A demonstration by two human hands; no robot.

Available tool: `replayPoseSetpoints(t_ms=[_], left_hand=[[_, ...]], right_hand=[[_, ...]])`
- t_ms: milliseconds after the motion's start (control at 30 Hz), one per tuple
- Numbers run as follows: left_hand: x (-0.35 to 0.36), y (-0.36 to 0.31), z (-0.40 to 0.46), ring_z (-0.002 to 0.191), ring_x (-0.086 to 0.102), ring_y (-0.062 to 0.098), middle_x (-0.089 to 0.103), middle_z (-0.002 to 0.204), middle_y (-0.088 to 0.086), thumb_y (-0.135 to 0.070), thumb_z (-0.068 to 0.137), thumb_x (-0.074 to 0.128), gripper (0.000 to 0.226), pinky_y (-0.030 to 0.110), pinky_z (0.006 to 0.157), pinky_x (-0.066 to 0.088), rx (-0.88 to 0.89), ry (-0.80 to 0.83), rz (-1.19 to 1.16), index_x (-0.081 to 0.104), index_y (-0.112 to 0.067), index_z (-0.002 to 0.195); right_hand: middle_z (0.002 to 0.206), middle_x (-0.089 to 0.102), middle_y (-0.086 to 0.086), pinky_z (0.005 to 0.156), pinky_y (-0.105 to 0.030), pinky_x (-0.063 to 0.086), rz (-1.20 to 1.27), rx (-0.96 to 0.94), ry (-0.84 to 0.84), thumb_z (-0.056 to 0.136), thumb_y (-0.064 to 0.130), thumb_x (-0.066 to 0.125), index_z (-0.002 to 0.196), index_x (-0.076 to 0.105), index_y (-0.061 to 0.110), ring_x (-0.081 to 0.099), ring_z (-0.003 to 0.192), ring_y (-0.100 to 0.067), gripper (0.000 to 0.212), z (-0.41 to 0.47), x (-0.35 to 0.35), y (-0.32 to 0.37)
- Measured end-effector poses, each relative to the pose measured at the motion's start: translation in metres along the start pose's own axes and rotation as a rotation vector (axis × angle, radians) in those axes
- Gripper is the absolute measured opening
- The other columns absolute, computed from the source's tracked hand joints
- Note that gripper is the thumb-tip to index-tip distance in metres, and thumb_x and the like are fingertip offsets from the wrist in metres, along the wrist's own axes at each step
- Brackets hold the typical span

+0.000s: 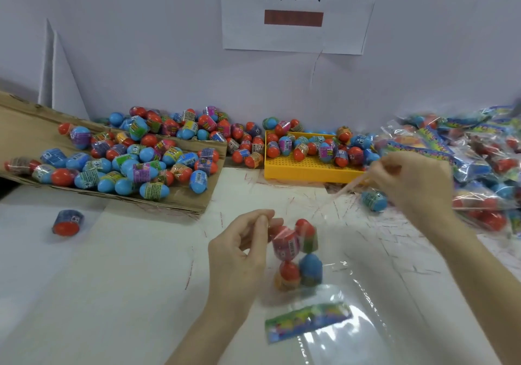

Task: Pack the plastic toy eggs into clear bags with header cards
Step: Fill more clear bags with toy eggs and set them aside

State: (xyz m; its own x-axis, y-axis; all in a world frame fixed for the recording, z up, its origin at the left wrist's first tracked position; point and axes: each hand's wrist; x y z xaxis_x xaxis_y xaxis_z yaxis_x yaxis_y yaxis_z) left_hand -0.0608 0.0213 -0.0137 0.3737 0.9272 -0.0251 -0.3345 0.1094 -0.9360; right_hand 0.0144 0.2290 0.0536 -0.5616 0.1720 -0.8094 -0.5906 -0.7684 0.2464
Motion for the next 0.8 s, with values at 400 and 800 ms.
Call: replayPoseSetpoints(t_ms=[400,800], left_hand=[[0.000,0.000,0.005,0.071,0.068,0.002,0.073,0.074,-0.015,0.000,0.092,0.047,0.029,0.010,0.063,0.051,-0.075,0.051,-0.113,0.064,-0.022,0.083],[-0.003,-0.004,0.007,0.071,0.068,0.002,0.073,0.075,-0.013,-0.007,0.093,0.045,0.026,0.012,0.063,0.052,-0.172,0.129,-0.134,0.064,-0.023,0.086]], right_hand=[[0.074,0.065,0.016,0.059,-0.015,0.049,0.697,-0.051,0.372,0.063,0.030,0.078,0.088,0.063,0.030,0.058,0.064,-0.001,0.029,0.022,-0.051,-0.057],[0.110,0.067,0.000,0.077,-0.032,0.056,0.819,-0.009,0.562,0.087,0.006,0.047,0.117,0.063,0.019,0.068,0.088,-0.017,0.036,0.015,-0.031,-0.058]])
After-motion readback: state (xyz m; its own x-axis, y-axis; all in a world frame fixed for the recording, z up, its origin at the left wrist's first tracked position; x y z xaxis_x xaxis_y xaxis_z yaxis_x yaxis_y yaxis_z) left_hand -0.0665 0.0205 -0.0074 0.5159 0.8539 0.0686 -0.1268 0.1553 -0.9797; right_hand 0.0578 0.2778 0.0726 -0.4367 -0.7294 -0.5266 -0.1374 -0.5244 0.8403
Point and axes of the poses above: each hand's wrist, its own z-axis towards the middle knuckle, its own x-axis out of the palm, y = z × x
